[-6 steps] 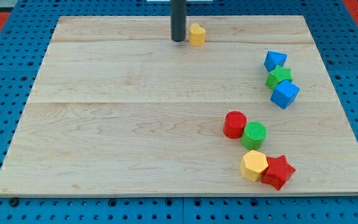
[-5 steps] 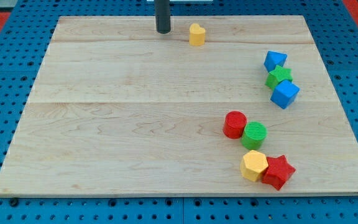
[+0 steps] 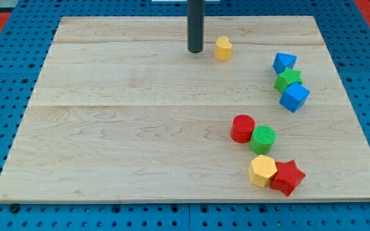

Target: Place the yellow heart otwards the top left of the blue triangle

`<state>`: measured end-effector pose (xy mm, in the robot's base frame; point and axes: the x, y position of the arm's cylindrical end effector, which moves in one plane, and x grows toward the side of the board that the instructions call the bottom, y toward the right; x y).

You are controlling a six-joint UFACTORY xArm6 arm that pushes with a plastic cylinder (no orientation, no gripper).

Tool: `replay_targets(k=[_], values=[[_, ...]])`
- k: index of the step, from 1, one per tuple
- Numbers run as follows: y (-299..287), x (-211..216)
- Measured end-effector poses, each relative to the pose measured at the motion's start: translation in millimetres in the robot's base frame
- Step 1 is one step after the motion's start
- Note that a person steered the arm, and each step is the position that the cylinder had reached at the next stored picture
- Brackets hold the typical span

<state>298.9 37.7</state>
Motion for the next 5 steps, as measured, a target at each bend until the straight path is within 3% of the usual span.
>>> replay_targets(k=[1,3,5], values=[[45,-3],[60,-31],[91,-9]])
